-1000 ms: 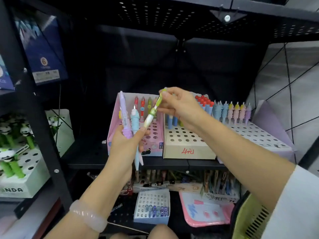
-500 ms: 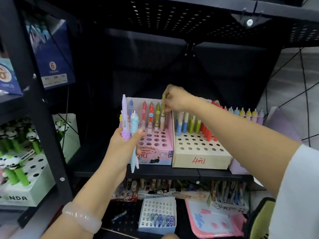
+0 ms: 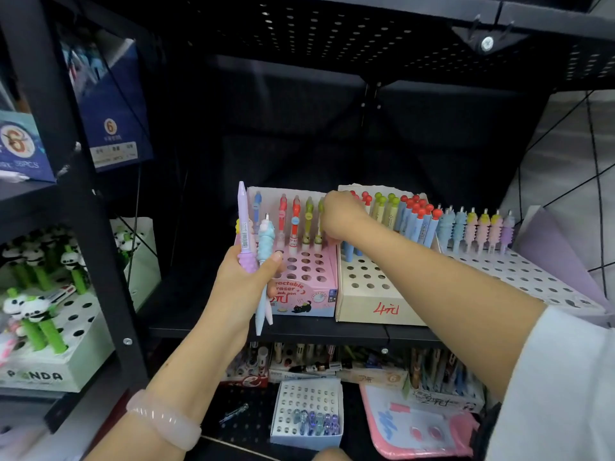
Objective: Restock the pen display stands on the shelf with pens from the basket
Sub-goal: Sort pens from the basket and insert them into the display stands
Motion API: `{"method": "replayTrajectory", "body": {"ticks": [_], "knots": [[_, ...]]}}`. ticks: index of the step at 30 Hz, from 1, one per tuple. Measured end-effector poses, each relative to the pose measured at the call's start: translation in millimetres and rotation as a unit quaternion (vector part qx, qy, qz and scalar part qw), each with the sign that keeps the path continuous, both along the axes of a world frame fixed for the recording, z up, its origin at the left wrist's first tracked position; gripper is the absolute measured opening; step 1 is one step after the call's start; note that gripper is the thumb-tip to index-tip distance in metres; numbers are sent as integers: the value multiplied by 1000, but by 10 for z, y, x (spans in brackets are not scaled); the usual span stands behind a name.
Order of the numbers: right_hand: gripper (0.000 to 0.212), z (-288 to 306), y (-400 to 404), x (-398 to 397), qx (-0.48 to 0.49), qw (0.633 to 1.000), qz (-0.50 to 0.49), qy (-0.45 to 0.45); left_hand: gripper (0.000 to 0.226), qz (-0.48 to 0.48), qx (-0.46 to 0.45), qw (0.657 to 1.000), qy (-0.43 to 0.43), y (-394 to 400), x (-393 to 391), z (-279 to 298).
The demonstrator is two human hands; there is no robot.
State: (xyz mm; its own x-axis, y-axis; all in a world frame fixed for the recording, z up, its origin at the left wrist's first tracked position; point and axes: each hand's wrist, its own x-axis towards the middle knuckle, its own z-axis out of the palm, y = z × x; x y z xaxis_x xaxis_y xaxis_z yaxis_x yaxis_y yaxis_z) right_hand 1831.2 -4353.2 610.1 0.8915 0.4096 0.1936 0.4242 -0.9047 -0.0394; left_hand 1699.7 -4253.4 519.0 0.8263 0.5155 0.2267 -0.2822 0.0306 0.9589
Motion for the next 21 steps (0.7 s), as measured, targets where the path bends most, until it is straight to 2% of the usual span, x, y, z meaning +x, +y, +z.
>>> {"method": "replayTrajectory", "body": {"ticks": [2,4,6,7,9,11,17,21], "knots": [[26,13,-49,-15,51,999,20,4,11,2,-4,1000,-3,-2,-11,-1],[13,17,-122,-121,182,980,76,39,11,1,-3,1000,-10,-14,-16,8],[21,-23,-215,-297,333,913,169,165,11,-8,1,1000,-19,-51,-15,30],[22,-50,-266,-375,364,877,207,237,11,-16,0,1000,-25,-83,-10,45],[22,-107,-355,-484,359,839,235,336,11,-35,-2,999,-27,-169,8,68],[16,-163,-438,-525,363,819,246,369,14,-48,-13,999,-21,-272,39,84],[19,-232,-722,-551,445,779,250,365,17,-81,-16,996,-19,-581,137,116],[21,-230,-1042,-496,451,784,242,351,22,-124,-3,992,-9,-852,204,189]]}}
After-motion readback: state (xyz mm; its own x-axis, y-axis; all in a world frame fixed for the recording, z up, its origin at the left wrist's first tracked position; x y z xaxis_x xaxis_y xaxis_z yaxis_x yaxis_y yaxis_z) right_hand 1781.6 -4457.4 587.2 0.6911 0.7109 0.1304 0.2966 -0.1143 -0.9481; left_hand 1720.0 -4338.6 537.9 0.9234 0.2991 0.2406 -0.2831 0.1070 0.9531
